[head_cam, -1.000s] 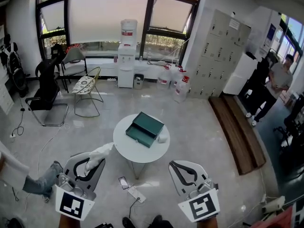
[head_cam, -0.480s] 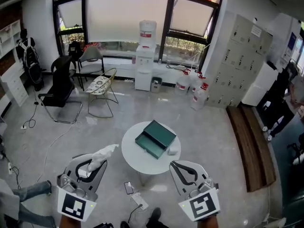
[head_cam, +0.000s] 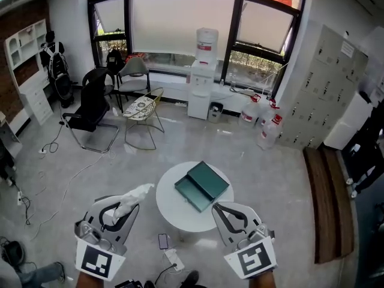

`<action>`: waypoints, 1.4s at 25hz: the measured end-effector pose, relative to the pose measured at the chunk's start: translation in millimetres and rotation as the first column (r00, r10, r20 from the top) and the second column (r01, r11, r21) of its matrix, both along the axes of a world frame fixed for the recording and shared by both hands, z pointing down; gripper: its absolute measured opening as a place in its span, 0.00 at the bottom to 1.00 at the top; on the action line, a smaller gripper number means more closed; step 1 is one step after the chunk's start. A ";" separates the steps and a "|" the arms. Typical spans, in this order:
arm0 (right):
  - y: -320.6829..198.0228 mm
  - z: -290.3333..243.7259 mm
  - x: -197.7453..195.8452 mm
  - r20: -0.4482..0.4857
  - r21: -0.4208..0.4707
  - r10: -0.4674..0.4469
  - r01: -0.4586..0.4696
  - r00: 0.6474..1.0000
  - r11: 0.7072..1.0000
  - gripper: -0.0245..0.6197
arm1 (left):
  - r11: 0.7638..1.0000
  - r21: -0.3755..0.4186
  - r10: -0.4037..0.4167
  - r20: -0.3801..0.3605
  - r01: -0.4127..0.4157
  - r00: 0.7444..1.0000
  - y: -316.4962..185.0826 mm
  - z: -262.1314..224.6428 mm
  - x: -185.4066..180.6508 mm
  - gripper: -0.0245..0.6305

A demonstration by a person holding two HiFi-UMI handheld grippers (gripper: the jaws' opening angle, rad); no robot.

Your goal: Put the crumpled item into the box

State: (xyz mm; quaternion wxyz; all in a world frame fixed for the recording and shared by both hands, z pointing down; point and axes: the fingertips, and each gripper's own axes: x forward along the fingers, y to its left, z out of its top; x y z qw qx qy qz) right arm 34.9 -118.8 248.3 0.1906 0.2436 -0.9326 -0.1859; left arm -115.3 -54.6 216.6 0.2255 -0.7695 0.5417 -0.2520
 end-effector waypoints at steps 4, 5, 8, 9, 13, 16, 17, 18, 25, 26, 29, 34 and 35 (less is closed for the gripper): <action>-23.2 -1.0 18.1 0.016 0.000 -0.034 0.034 0.999 0.999 0.10 | 1.000 -0.008 -0.026 0.016 0.026 1.000 -20.7 -1.5 23.2 0.15; -29.6 0.0 23.5 0.019 0.000 -0.037 0.037 0.999 0.999 0.10 | 1.000 -0.010 -0.028 0.018 0.028 0.999 -26.7 -0.5 29.6 0.15; -48.0 4.6 37.1 0.023 -0.003 -0.030 0.030 0.999 1.000 0.10 | 1.000 -0.020 -0.017 0.029 0.017 0.999 -46.4 6.5 45.6 0.15; -52.5 6.3 40.5 0.023 -0.006 -0.025 0.025 0.999 1.000 0.10 | 1.000 -0.022 -0.009 0.032 0.009 0.999 -52.9 8.7 49.5 0.15; -67.4 10.7 46.1 0.015 -0.013 0.005 -0.005 1.000 1.000 0.10 | 0.999 -0.031 0.034 0.029 -0.033 0.999 -79.8 14.1 57.2 0.15; -80.4 13.6 45.3 0.010 -0.011 0.043 -0.043 0.999 0.999 0.10 | 0.996 -0.033 0.086 0.024 -0.085 0.996 -102.1 19.1 60.2 0.15; -85.7 14.9 44.7 0.007 -0.011 0.061 -0.061 0.998 0.998 0.10 | 0.994 -0.034 0.106 0.023 -0.105 0.994 -110.1 21.4 60.1 0.15; -91.4 16.5 43.8 0.003 -0.011 0.082 -0.082 0.997 0.997 0.10 | 0.991 -0.036 0.129 0.021 -0.128 0.991 -118.6 24.2 59.3 0.15; -127.5 31.0 24.8 -0.009 -0.032 0.234 -0.234 0.972 0.972 0.10 | 0.957 -0.050 0.287 -0.004 -0.287 0.958 -182.8 39.1 42.2 0.15; -132.7 31.6 18.2 -0.008 -0.032 0.251 -0.251 0.968 0.967 0.10 | 0.951 -0.049 0.306 -0.006 -0.306 0.952 -191.2 39.4 36.5 0.15; -150.1 34.6 -3.2 -0.015 -0.036 0.299 -0.299 0.954 0.954 0.10 | 0.933 -0.056 0.354 -0.014 -0.355 0.935 -217.9 44.8 16.3 0.15; -167.2 42.6 -44.1 -0.036 -0.045 0.373 -0.374 0.927 0.926 0.10 | 0.902 -0.076 0.423 -0.047 -0.425 0.905 -247.3 58.2 -23.9 0.15; -171.0 43.3 -50.9 -0.043 -0.045 0.384 -0.386 0.922 0.922 0.10 | 0.897 -0.081 0.432 -0.061 -0.435 0.900 -252.6 61.4 -30.9 0.15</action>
